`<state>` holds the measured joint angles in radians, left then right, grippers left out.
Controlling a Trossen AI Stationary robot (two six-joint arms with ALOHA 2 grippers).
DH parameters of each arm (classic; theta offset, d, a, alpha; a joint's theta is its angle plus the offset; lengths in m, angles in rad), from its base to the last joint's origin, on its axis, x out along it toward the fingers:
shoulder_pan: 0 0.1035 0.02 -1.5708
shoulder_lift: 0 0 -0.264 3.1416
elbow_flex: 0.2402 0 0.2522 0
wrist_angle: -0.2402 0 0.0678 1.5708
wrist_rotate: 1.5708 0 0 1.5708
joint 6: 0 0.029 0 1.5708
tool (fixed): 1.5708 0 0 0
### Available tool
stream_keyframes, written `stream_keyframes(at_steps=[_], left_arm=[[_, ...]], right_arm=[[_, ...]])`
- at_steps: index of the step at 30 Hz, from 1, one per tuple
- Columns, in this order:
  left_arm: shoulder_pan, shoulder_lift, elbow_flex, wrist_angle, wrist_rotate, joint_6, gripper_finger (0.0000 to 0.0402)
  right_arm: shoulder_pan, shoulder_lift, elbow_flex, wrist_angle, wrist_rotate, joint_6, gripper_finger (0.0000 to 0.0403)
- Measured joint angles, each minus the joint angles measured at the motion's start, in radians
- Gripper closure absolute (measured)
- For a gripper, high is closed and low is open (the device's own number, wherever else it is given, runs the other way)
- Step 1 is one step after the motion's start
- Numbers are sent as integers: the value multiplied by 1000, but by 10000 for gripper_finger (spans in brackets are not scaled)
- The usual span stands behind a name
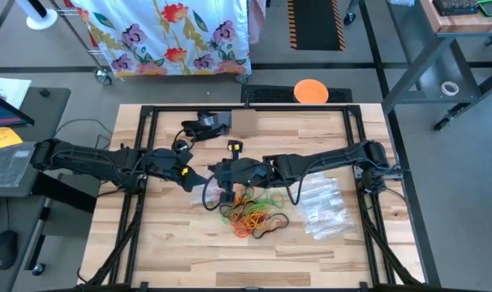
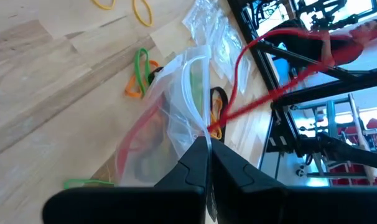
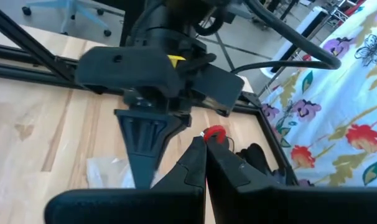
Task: Sort rubber bands
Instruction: Put the red rubber band into the transparent zip bag
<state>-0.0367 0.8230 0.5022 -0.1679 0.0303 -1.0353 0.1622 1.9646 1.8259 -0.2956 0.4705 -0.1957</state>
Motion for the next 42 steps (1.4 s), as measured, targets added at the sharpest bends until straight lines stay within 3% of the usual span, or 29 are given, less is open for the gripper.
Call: stream_keyframes(at_steps=[20,30,42], left_arm=[[-3,0,0,4,23,-29,402],[-3,0,0,140,132,-43,401],[-3,0,1,128,126,-31,402]], right_arm=[[44,5,0,-10,-32,40,403],[53,44,-1,-11,-50,71,403],[109,45,-2,-109,-42,144,403]])
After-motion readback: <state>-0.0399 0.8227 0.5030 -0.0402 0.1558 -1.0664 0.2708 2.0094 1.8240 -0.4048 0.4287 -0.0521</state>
